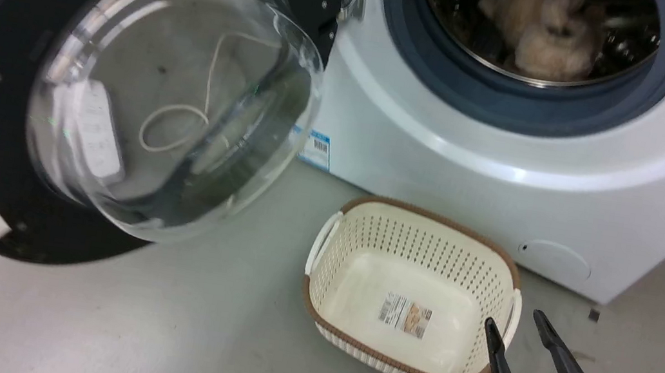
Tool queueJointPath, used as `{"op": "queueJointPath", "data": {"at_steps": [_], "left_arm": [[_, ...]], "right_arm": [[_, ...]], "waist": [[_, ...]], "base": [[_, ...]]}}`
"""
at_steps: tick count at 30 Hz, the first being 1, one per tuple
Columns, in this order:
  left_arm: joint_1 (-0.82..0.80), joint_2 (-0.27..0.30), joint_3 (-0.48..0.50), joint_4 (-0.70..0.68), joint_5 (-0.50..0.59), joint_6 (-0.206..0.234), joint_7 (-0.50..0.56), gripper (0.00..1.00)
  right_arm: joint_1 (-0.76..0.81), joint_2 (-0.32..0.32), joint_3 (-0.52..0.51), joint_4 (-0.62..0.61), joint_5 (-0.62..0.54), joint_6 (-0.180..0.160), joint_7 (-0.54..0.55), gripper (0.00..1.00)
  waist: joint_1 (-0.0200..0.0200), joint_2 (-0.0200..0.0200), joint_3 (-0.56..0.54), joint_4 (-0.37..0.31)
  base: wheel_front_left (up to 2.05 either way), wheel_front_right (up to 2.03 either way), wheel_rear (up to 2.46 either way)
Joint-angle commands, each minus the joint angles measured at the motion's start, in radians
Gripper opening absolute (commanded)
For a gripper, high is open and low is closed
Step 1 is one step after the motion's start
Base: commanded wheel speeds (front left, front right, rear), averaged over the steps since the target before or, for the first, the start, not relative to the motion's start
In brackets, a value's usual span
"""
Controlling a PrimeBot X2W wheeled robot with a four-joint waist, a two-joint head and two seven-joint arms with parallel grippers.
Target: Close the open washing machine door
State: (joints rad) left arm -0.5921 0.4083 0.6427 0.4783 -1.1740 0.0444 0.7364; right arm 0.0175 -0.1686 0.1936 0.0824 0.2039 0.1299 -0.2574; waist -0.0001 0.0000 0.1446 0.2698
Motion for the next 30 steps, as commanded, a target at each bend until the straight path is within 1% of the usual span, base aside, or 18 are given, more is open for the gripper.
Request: {"op": "queueJointPath", "data": {"at_steps": [1, 2, 4, 5, 6, 7, 8, 9, 10, 11, 12, 15, 16, 17, 19, 23, 26, 30], "left_arm": [[0.034, -0.032, -0.013, -0.011, -0.016, -0.011, 0.032, 0.0], [0.034, -0.032, -0.013, -0.011, -0.016, -0.011, 0.032, 0.0], [0.083, -0.071, -0.017, -0.064, -0.049, -0.031, 0.082, 0.0], [0.083, -0.071, -0.017, -0.064, -0.049, -0.031, 0.082, 0.0], [0.119, -0.112, -0.017, -0.107, -0.084, -0.044, 0.119, 0.0], [0.119, -0.112, -0.017, -0.107, -0.084, -0.044, 0.119, 0.0], [0.166, -0.153, -0.026, -0.156, -0.103, -0.052, 0.15, 0.0], [0.192, -0.174, -0.032, -0.183, -0.108, -0.056, 0.162, 0.0], [0.192, -0.174, -0.032, -0.183, -0.108, -0.056, 0.162, 0.0], [0.243, -0.218, -0.045, -0.238, -0.117, -0.062, 0.181, 0.0], [0.243, -0.218, -0.045, -0.238, -0.117, -0.062, 0.181, 0.0], [0.317, -0.288, -0.073, -0.317, -0.131, -0.066, 0.209, 0.0], [0.369, -0.318, -0.096, -0.367, -0.138, -0.068, 0.224, 0.0], [0.369, -0.318, -0.096, -0.367, -0.138, -0.068, 0.224, 0.0], [0.418, -0.339, -0.123, -0.408, -0.151, -0.066, 0.234, 0.0], [0.502, -0.356, -0.216, -0.482, -0.189, -0.052, 0.217, 0.0], [0.558, -0.357, -0.337, -0.514, -0.277, -0.033, 0.155, 0.0], [0.612, -0.358, -0.5, -0.549, -0.344, -0.036, 0.064, 0.0]], "right_arm": [[0.004, 0.011, -0.005, 0.003, 0.003, 0.001, -0.004, 1.0], [0.004, 0.011, -0.005, 0.003, 0.003, 0.001, -0.004, 1.0], [0.008, 0.027, -0.013, 0.008, 0.001, 0.001, -0.004, 1.0], [0.008, 0.027, -0.013, 0.008, 0.001, 0.001, -0.004, 1.0], [0.016, 0.039, -0.022, 0.013, -0.001, 0.001, -0.004, 1.0], [0.016, 0.039, -0.022, 0.013, -0.001, 0.001, -0.004, 1.0], [0.025, 0.052, -0.029, 0.018, -0.006, 0.001, -0.004, 1.0], [0.03, 0.058, -0.03, 0.02, -0.009, 0.001, -0.004, 1.0], [0.03, 0.058, -0.03, 0.02, -0.009, 0.001, -0.004, 1.0], [0.037, 0.069, -0.029, 0.023, -0.013, 0.001, -0.004, 1.0], [0.037, 0.069, -0.029, 0.023, -0.013, 0.001, -0.004, 1.0], [0.045, 0.079, -0.034, 0.026, -0.02, 0.001, -0.004, 1.0], [0.05, 0.082, -0.037, 0.028, -0.025, 0.001, -0.004, 1.0], [0.05, 0.082, -0.037, 0.028, -0.025, 0.001, -0.004, 1.0], [0.054, 0.084, -0.045, 0.027, -0.03, 0.001, -0.004, 1.0], [0.062, 0.085, -0.066, 0.026, -0.039, 0.001, -0.004, 1.0], [0.062, 0.082, -0.071, 0.024, -0.046, 0.001, -0.004, 1.0], [0.05, 0.073, -0.072, 0.02, -0.051, 0.001, -0.004, 1.0]], "waist": [[0.0001, 0.0, -0.024, 0.004], [0.0001, 0.0, -0.024, 0.004], [0.0001, 0.0, -0.055, 0.003], [0.0001, 0.0, -0.055, 0.003], [0.0001, 0.0, -0.077, 0.005], [0.0001, 0.0, -0.077, 0.005], [0.0001, 0.0, -0.098, 0.007], [0.0001, 0.0, -0.108, 0.007], [0.0001, 0.0, -0.108, 0.007], [0.0001, 0.0, -0.125, 0.003], [0.0001, 0.0, -0.125, 0.003], [0.0001, 0.0, -0.144, -0.007], [0.0001, 0.0, -0.153, -0.02], [0.0001, 0.0, -0.153, -0.02], [0.0001, 0.0, -0.159, -0.035], [0.0001, 0.0, -0.159, -0.068], [0.0001, 0.0, -0.148, -0.103], [0.0001, 0.0, -0.122, -0.165]], "base": [[0.0, 0.0, 0.0], [0.0, 0.0, 0.0], [0.0, 0.0, 0.0], [0.0, 0.0, 0.0], [0.0, 0.0, 0.0], [0.0, 0.0, 0.0], [0.0, 0.0, 0.0], [0.0, 0.0, 0.0], [0.0, 0.0, 0.0], [0.0, 0.0, 0.0], [0.0, 0.0, 0.0], [0.0, 0.0, 0.0], [0.0, 0.0, 0.0], [0.0, 0.0, 0.0], [0.0, 0.0, 0.0], [0.0, 0.0, 0.0], [0.0, 0.0, 0.0], [0.0, 0.0, 0.0]]}}
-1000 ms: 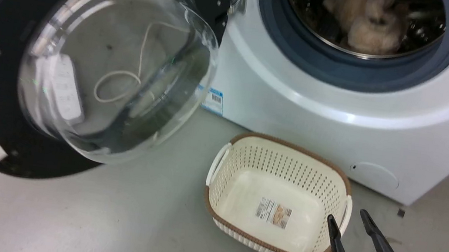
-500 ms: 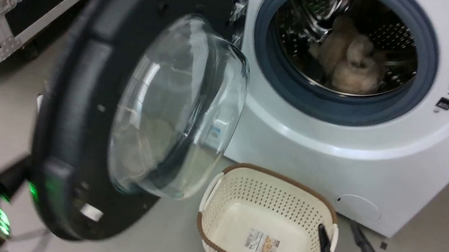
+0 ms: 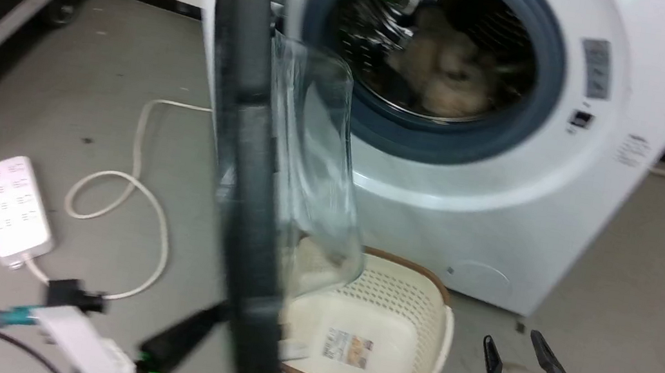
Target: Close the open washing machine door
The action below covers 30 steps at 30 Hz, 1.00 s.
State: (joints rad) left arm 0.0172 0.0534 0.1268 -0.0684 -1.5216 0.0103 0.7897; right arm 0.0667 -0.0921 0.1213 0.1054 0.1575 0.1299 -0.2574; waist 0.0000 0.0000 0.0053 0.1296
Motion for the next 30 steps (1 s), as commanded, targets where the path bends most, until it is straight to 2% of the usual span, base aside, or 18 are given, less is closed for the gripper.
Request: {"op": "queueJointPath", "data": {"at_steps": [1, 5, 12, 14, 15, 17, 20, 24, 25, 28, 30], "left_arm": [[0.006, -0.003, -0.02, -0.007, -0.01, -0.004, -0.014, 0.0], [-0.01, -0.003, -0.135, 0.002, -0.051, -0.022, -0.104, 0.0], [-0.142, -0.003, -0.268, 0.087, -0.115, -0.062, -0.268, 0.0], [-0.194, -0.003, -0.294, 0.126, -0.13, -0.071, -0.327, 0.0], [-0.285, -0.003, -0.324, 0.194, -0.16, -0.079, -0.422, 0.0], [-0.353, -0.003, -0.343, 0.241, -0.212, -0.082, -0.48, 0.0], [-0.461, -0.003, -0.356, 0.322, -0.267, -0.087, -0.567, 0.0], [-0.596, -0.003, -0.38, 0.445, -0.272, -0.1, -0.662, 0.0], [-0.669, -0.003, -0.405, 0.528, -0.287, -0.114, -0.704, 0.0], [-0.708, -0.003, -0.43, 0.59, -0.301, -0.127, -0.728, 0.0], [-0.705, -0.003, -0.455, 0.627, -0.3, -0.138, -0.737, 0.0]], "right_arm": [[-0.003, -0.006, -0.003, -0.004, -0.004, 0.001, -0.004, 1.0], [-0.022, -0.015, -0.01, -0.006, -0.002, 0.001, -0.004, 1.0], [-0.058, -0.021, -0.018, -0.006, 0.009, 0.001, -0.004, 1.0], [-0.068, -0.018, -0.022, -0.004, 0.017, 0.001, -0.004, 1.0], [-0.082, -0.01, -0.021, -0.001, 0.025, 0.001, -0.004, 1.0], [-0.091, -0.005, -0.02, 0.001, 0.03, 0.001, -0.004, 1.0], [-0.103, 0.002, -0.015, 0.007, 0.038, 0.001, -0.004, 1.0], [-0.117, 0.01, -0.008, 0.014, 0.045, 0.001, -0.004, 1.0], [-0.124, 0.014, -0.006, 0.02, 0.047, 0.001, -0.004, 1.0], [-0.127, 0.018, -0.008, 0.025, 0.046, 0.001, -0.004, 1.0], [-0.122, 0.021, -0.016, 0.025, 0.045, 0.001, -0.004, 1.0]], "waist": [[0.0, 0.0, 0.024, -0.04], [0.0, 0.0, 0.064, -0.115], [0.0, 0.0, 0.14, -0.258], [0.0, 0.0, 0.157, -0.299], [0.0, 0.0, 0.181, -0.357], [0.0, 0.0, 0.195, -0.389], [0.0, 0.0, 0.213, -0.427], [0.0, 0.0, 0.229, -0.461], [0.0, 0.0, 0.23, -0.472], [0.0, 0.0, 0.223, -0.471], [0.0, 0.0, 0.198, -0.443]], "base": [[0.0, 0.0, 0.0], [0.0, 0.0, 0.0], [0.0, 0.0, 0.0], [0.0, 0.0, 0.0], [0.0, 0.0, 0.0], [0.0, 0.0, 0.0], [0.0, 0.0, 0.0], [0.0, 0.0, 0.0], [0.0, 0.0, 0.0], [0.0, 0.0, 0.0], [0.0, 0.0, 0.0]]}}
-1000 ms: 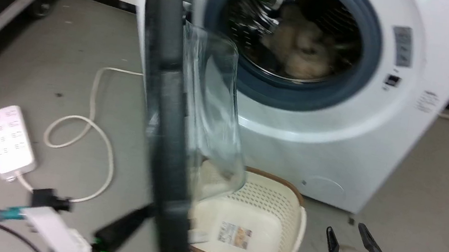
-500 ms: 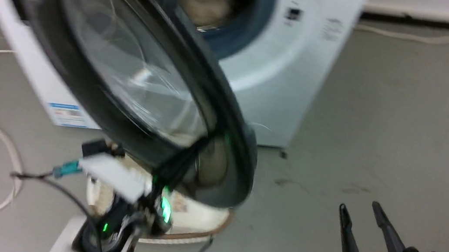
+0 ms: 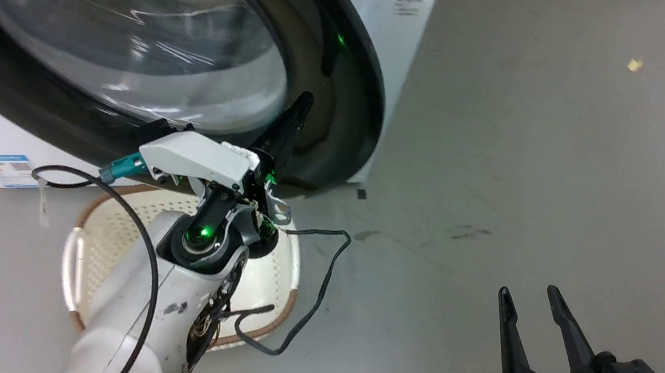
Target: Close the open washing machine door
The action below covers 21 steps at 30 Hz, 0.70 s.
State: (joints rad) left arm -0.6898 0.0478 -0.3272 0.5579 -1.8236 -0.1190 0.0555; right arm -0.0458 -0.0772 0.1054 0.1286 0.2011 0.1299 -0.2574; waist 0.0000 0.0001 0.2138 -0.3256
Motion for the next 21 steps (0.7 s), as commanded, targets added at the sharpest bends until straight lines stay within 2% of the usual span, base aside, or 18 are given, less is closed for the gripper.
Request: {"op": "queueJointPath", "data": {"at_steps": [1, 4, 5, 6, 7, 9, 12, 18, 21], "left_arm": [[0.014, 0.002, -0.002, 0.0, 0.0, -0.01, -0.002, 0.0], [0.075, 0.003, 0.013, -0.058, -0.003, -0.011, 0.015, 0.0], [0.106, 0.005, 0.017, -0.088, 0.0, -0.011, 0.027, 0.04], [0.141, 0.008, 0.016, -0.12, 0.009, -0.011, 0.037, 0.48], [0.178, 0.017, 0.015, -0.151, 0.024, -0.011, 0.042, 1.0], [0.255, 0.046, -0.004, -0.214, 0.077, -0.011, 0.051, 1.0], [0.37, 0.109, -0.046, -0.309, 0.21, -0.011, 0.014, 1.0], [0.537, 0.247, -0.087, -0.423, 0.496, -0.012, -0.201, 1.0], [0.587, 0.284, -0.075, -0.428, 0.625, -0.01, -0.289, 1.0]], "right_arm": [[-0.007, 0.005, -0.001, 0.001, 0.001, 0.001, -0.004, 1.0], [0.009, 0.001, -0.007, -0.002, -0.005, 0.001, -0.004, 1.0], [0.016, 0.0, -0.01, -0.004, -0.007, 0.001, -0.004, 1.0], [0.024, -0.002, -0.015, -0.005, -0.01, 0.001, -0.004, 1.0], [0.034, -0.002, -0.018, -0.001, -0.009, 0.001, -0.004, 1.0], [0.053, -0.005, -0.024, 0.006, -0.008, 0.001, -0.004, 1.0], [0.083, -0.013, -0.034, 0.004, -0.013, 0.001, -0.004, 1.0], [0.128, -0.02, -0.046, -0.013, -0.02, 0.001, -0.004, 1.0], [0.143, -0.019, -0.054, -0.018, -0.02, 0.001, -0.004, 1.0]], "waist": [[0.0, -0.0001, -0.02, 0.022], [0.0, -0.0001, -0.054, 0.058], [0.0, -0.0001, -0.065, 0.071], [0.0, -0.0001, -0.08, 0.087], [0.0, -0.0001, -0.094, 0.102], [0.0, -0.0001, -0.122, 0.134], [0.0, -0.0001, -0.169, 0.188], [0.0, -0.0001, -0.224, 0.281], [0.0, -0.0001, -0.239, 0.319]], "base": [[0.0, 0.0, 0.0], [0.0, 0.0, 0.0], [0.0, 0.0, 0.0], [0.0, 0.0, 0.0], [0.0, 0.0, 0.0], [0.0, 0.0, 0.0], [0.0, 0.0, 0.0], [0.0, 0.0, 0.0], [0.0, 0.0, 0.0]]}}
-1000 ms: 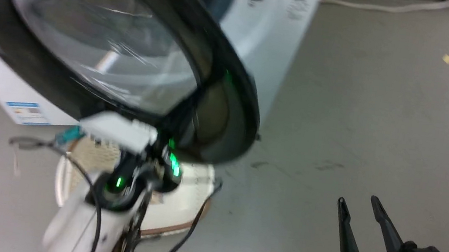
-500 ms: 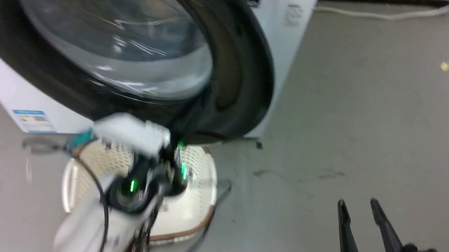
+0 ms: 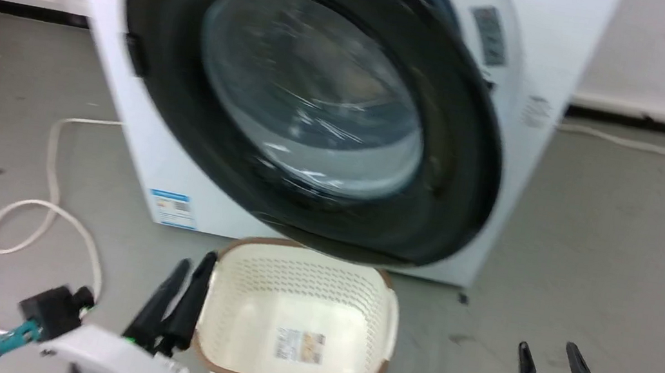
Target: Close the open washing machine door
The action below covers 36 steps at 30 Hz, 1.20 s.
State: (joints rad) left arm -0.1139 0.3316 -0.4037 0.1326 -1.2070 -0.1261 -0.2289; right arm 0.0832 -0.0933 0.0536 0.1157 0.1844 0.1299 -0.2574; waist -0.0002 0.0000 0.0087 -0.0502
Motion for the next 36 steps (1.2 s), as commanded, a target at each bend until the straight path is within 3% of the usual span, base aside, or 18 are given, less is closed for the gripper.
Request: {"op": "queueJointPath", "data": {"at_steps": [1, 4, 8, 13, 17, 22, 23, 24, 36], "left_arm": [[0.023, 0.005, 0.014, -0.003, 0.052, 0.004, -0.018, 1.0], [0.054, 0.0, 0.074, -0.026, 0.208, 0.039, -0.031, 1.0], [0.102, -0.043, 0.187, -0.097, 0.494, 0.101, -0.032, 1.0], [0.154, -0.077, 0.22, -0.136, 0.796, 0.147, -0.033, 1.0], [0.176, -0.088, 0.198, -0.12, 0.933, 0.159, -0.033, 1.0], [0.188, -0.115, 0.199, -0.12, 0.993, 0.162, -0.033, 1.0], [0.188, -0.117, 0.199, -0.119, 1.004, 0.162, -0.033, 1.0], [0.187, -0.119, 0.197, -0.119, 1.017, 0.162, -0.033, 1.0], [0.116, -0.179, 0.169, -0.136, 1.095, 0.135, -0.033, 1.0]], "right_arm": [[0.018, -0.002, -0.003, -0.006, -0.003, 0.001, -0.004, 1.0], [0.029, 0.0, -0.007, -0.011, -0.004, 0.001, -0.004, 1.0], [0.04, 0.004, -0.007, -0.018, -0.006, 0.001, -0.004, 1.0], [0.05, 0.009, -0.012, -0.023, -0.005, 0.001, -0.004, 1.0], [0.056, 0.013, -0.01, -0.022, -0.006, 0.001, -0.004, 1.0], [0.045, 0.01, 0.002, -0.04, 0.0, 0.001, -0.004, 0.99], [0.041, 0.003, 0.01, -0.044, 0.002, 0.001, -0.004, 0.39], [0.035, -0.003, 0.019, -0.049, 0.006, 0.001, -0.004, 0.0], [-0.226, -0.188, 0.146, -0.058, 0.096, 0.001, 0.068, 0.0]], "waist": [[0.0002, 0.0, -0.038, 0.054], [0.0002, 0.0, -0.048, 0.085], [0.0002, 0.0, -0.055, 0.118], [0.0002, 0.0, -0.058, 0.149], [0.0002, 0.0, -0.054, 0.164], [0.0002, 0.0, -0.033, 0.171], [0.0002, 0.0, -0.028, 0.173], [0.0002, 0.0, -0.023, 0.176], [0.0002, 0.0, 0.126, 0.216]], "base": [[0.0, 0.0, 0.0], [0.0, 0.0, 0.0], [0.0, 0.0, 0.0], [0.0, 0.0, 0.0], [0.0, 0.0, 0.0], [0.0, 0.0, 0.0], [0.0, 0.0, 0.0], [0.0, 0.0, 0.0], [0.0, 0.0, 0.0]]}}
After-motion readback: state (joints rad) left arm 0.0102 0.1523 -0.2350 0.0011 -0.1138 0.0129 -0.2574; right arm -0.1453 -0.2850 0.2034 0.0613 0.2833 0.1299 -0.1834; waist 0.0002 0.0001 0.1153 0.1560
